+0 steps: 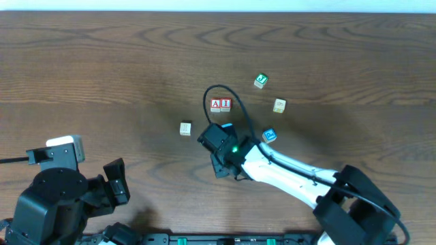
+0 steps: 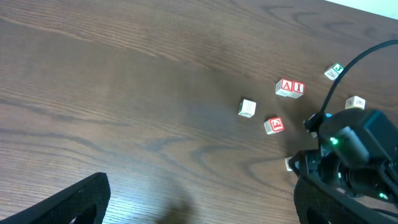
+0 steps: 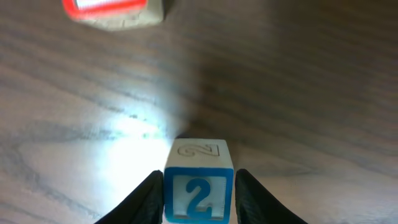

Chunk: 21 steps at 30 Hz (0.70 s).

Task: Spell out Ai2
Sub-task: 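Lower the right gripper over the blue 2 block and close on it, then lift the 2 block and carry it up to the right of the I block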

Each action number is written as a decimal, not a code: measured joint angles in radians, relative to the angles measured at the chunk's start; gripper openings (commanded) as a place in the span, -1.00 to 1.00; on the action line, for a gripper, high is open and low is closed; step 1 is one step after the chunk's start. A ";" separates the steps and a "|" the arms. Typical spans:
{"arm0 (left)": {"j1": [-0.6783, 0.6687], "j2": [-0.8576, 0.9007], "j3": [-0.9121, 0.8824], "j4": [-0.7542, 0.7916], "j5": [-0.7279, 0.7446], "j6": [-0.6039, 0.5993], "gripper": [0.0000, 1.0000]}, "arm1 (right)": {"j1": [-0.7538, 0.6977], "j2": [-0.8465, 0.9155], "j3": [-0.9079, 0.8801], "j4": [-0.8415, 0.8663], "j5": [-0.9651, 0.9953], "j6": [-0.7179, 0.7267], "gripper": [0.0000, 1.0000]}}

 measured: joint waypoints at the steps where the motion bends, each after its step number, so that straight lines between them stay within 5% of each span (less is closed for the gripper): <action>1: 0.000 0.000 0.000 0.000 0.000 0.000 0.91 | -0.007 0.000 0.010 -0.006 0.000 0.002 -0.28; 9: 0.000 0.000 0.000 0.000 -0.005 0.000 0.91 | -0.069 0.000 0.145 -0.105 0.035 0.000 -0.22; 21: 0.000 0.000 0.000 -0.003 -0.023 0.000 0.91 | -0.081 0.000 0.185 -0.195 -0.014 -0.070 0.65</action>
